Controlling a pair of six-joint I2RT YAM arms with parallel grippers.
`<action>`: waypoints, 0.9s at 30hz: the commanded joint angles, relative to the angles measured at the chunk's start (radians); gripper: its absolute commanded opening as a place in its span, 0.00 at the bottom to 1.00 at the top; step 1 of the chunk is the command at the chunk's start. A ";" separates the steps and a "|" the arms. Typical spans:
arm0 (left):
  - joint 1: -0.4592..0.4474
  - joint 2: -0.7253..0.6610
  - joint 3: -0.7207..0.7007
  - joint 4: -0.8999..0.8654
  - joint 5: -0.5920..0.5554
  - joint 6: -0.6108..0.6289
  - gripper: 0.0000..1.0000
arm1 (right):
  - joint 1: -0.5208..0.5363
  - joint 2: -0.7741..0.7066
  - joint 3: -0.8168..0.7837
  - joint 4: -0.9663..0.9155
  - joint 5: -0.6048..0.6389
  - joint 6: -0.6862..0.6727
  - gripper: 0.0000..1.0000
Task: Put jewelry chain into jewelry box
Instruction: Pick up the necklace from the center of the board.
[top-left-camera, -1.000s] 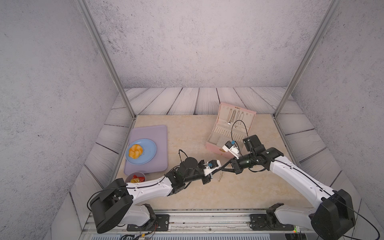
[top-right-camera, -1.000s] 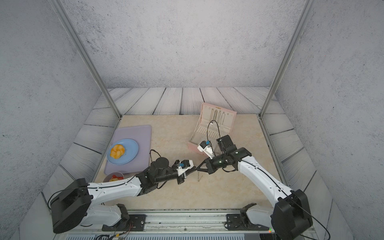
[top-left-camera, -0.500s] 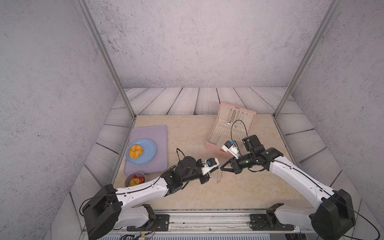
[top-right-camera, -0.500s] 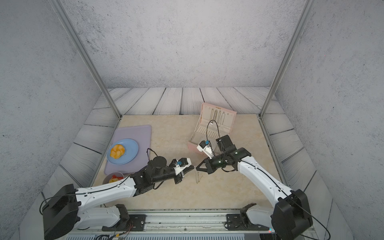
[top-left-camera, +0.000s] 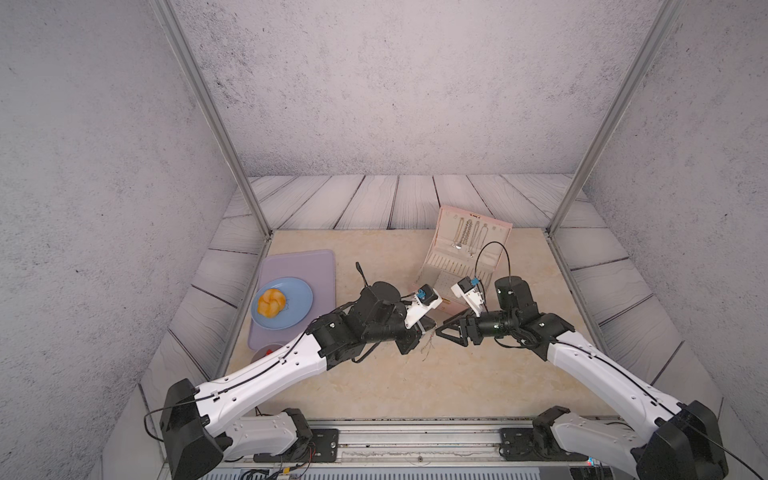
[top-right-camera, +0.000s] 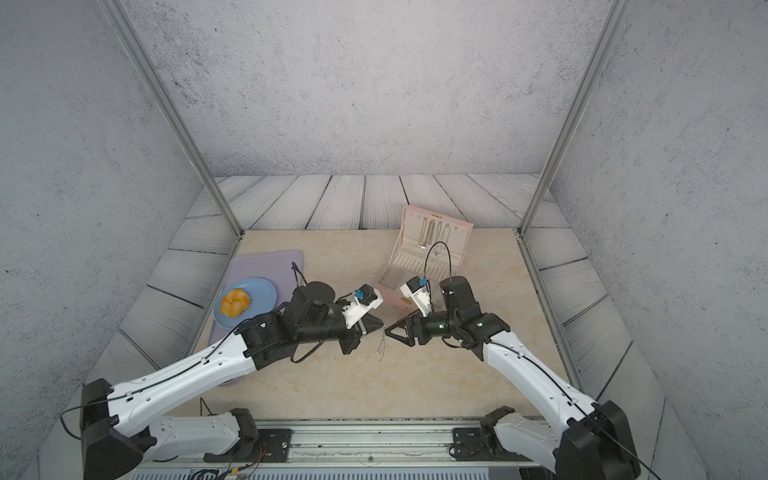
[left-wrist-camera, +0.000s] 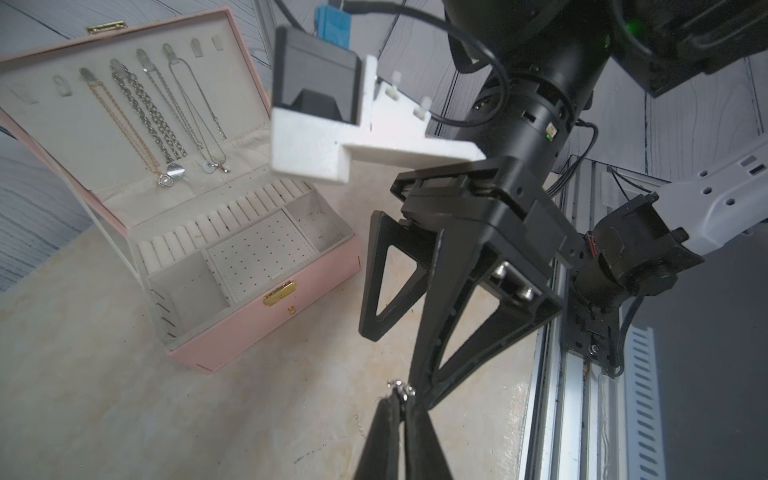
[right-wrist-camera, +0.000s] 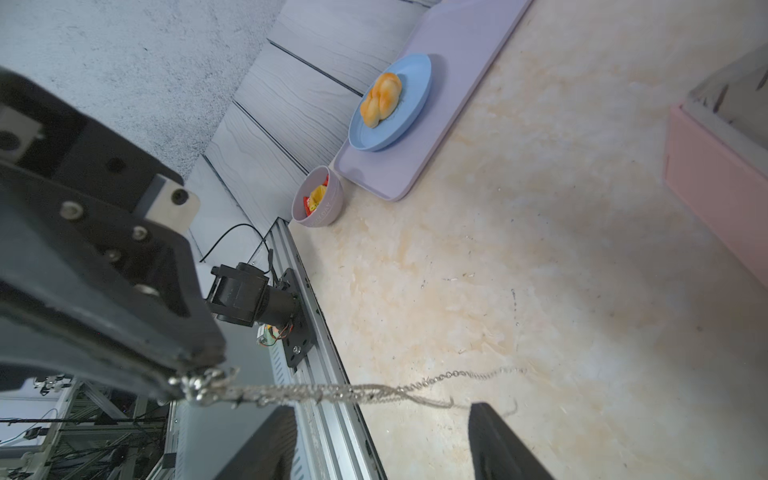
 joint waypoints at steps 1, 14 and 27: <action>0.004 0.013 0.066 -0.136 -0.001 0.035 0.00 | 0.000 -0.057 -0.068 0.184 0.017 0.047 0.69; 0.001 0.069 0.225 -0.227 0.053 0.086 0.00 | 0.051 -0.097 -0.227 0.505 0.016 0.058 0.76; -0.001 0.076 0.275 -0.215 0.073 0.090 0.00 | 0.111 -0.025 -0.258 0.649 0.023 0.072 0.48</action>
